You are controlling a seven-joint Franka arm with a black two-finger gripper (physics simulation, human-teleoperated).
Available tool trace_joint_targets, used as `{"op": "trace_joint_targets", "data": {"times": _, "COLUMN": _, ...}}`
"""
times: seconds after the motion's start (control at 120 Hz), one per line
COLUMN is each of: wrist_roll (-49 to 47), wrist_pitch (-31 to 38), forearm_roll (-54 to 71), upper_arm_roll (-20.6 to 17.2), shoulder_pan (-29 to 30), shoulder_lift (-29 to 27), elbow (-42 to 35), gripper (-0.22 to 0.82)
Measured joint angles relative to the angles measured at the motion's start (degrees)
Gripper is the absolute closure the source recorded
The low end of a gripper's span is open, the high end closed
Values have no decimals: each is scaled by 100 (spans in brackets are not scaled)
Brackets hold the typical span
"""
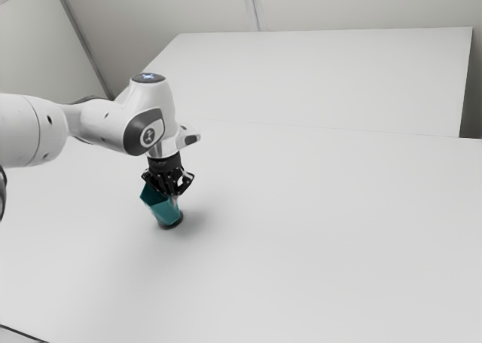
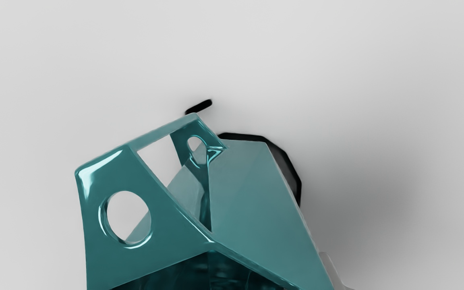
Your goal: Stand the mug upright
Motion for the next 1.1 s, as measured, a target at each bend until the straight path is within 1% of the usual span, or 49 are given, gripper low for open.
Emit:
{"op": "trace_joint_targets", "data": {"times": 0.167, "wrist_roll": 6, "wrist_pitch": 3, "forearm_roll": -30, "upper_arm_roll": 0, "shoulder_pan": 2, "shoulder_lift": 27, "elbow": -1, "gripper": 78}}
{"op": "trace_joint_targets", "data": {"times": 0.308, "wrist_roll": 30, "wrist_pitch": 1, "forearm_roll": -70, "upper_arm_roll": 8, "shoulder_pan": 8, "shoulder_lift": 22, "elbow": -8, "gripper": 46}}
{"op": "trace_joint_targets", "data": {"times": 0.367, "wrist_roll": 44, "wrist_pitch": 0, "forearm_roll": -70, "upper_arm_roll": 14, "shoulder_pan": 8, "shoulder_lift": 16, "elbow": -8, "gripper": 35}}
{"op": "trace_joint_targets", "data": {"times": 0.45, "wrist_roll": 63, "wrist_pitch": -3, "forearm_roll": -61, "upper_arm_roll": 37, "shoulder_pan": -7, "shoulder_lift": -14, "elbow": -3, "gripper": 24}}
{"op": "trace_joint_targets", "data": {"times": 0.55, "wrist_roll": 86, "wrist_pitch": -21, "forearm_roll": -47, "upper_arm_roll": 49, "shoulder_pan": -18, "shoulder_lift": -74, "elbow": 64, "gripper": 15}}
{"op": "trace_joint_targets", "data": {"times": 0.65, "wrist_roll": 108, "wrist_pitch": -63, "forearm_roll": -36, "upper_arm_roll": 71, "shoulder_pan": -14, "shoulder_lift": -183, "elbow": 169, "gripper": 9}}
{"op": "trace_joint_targets", "data": {"times": 0.767, "wrist_roll": 149, "wrist_pitch": -234, "forearm_roll": -13, "upper_arm_roll": 94, "shoulder_pan": 0, "shoulder_lift": -288, "elbow": 453, "gripper": 5}}
{"op": "trace_joint_targets", "data": {"times": 0.942, "wrist_roll": 237, "wrist_pitch": -510, "forearm_roll": 128, "upper_arm_roll": 97, "shoulder_pan": 12, "shoulder_lift": -580, "elbow": 765, "gripper": 2}}
{"op": "trace_joint_targets", "data": {"times": 1.1, "wrist_roll": 423, "wrist_pitch": -562, "forearm_roll": 254, "upper_arm_roll": 93, "shoulder_pan": 26, "shoulder_lift": -675, "elbow": 1183, "gripper": 1}}
